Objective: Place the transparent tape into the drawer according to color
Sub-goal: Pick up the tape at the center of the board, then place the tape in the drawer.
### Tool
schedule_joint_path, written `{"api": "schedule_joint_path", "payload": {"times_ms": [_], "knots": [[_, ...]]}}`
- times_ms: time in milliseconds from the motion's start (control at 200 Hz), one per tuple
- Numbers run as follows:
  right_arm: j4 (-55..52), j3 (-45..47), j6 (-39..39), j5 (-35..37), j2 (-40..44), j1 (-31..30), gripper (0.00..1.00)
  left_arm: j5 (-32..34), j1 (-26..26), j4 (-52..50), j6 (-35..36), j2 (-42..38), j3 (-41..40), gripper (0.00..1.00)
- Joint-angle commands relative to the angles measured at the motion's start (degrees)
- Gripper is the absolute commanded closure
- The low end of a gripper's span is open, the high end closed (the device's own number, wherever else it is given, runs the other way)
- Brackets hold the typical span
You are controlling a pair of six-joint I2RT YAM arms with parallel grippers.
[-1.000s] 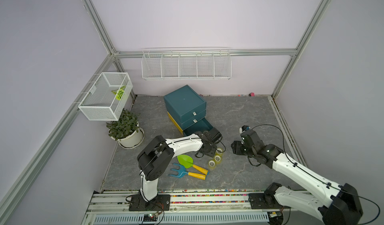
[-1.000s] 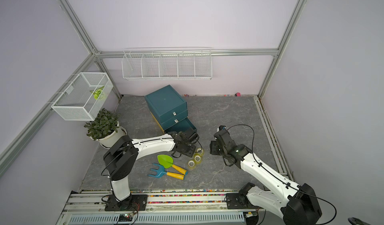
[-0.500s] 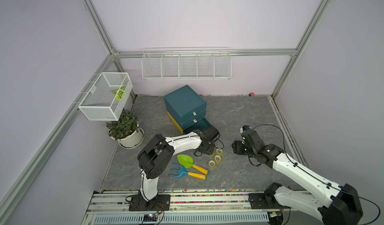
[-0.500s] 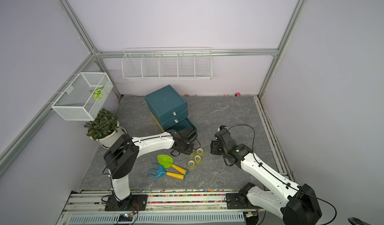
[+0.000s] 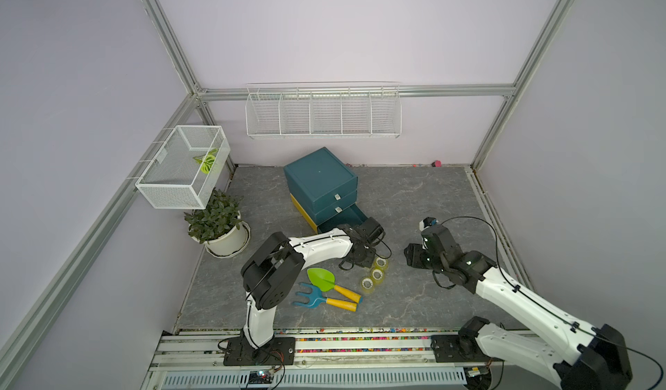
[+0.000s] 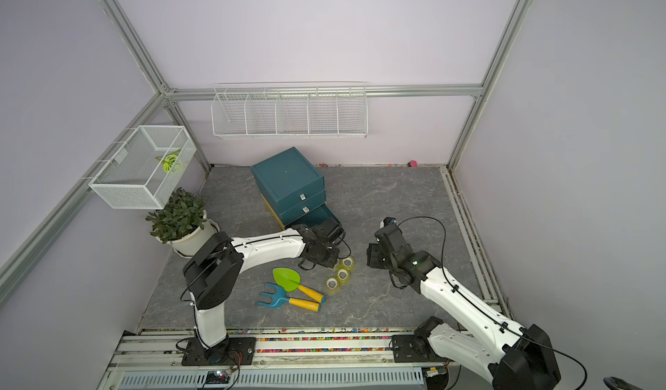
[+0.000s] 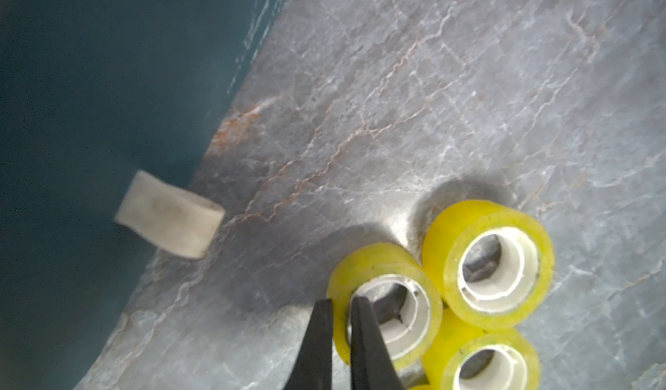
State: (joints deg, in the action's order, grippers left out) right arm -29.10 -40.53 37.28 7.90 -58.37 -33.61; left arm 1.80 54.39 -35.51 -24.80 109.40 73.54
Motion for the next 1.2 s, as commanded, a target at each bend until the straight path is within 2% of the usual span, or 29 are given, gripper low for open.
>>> {"api": "schedule_joint_path", "payload": {"times_ms": [0, 245, 370, 600, 950, 1200], "knots": [[-0.67, 0.74, 0.17, 0.71, 1.01, 0.4, 0.43, 1.77, 0.71, -3.28, -0.4, -3.71, 2.37, 1.0], [-0.95, 0.72, 0.23, 0.89, 1.45, 0.63, 0.43, 4.23, 0.63, -5.46, -1.3, -12.15, 2.93, 1.0], [-0.78, 0.68, 0.26, 0.8, 1.45, 0.66, 0.43, 9.35, 0.29, -8.41, -2.77, -15.22, 3.85, 1.0], [-0.58, 0.67, 0.44, 0.54, 1.42, 0.69, 0.43, 15.51, -6.27, -7.56, -3.3, -20.64, 1.07, 1.0], [-0.84, 0.7, 0.89, 0.85, 2.27, 0.65, 0.43, 30.56, -6.5, -4.98, -7.46, -15.51, -1.64, 1.0], [-0.79, 0.77, 0.98, 0.1, 2.27, 0.65, 0.43, 31.39, -6.66, -5.23, -7.55, -10.71, 0.18, 1.0]]}}
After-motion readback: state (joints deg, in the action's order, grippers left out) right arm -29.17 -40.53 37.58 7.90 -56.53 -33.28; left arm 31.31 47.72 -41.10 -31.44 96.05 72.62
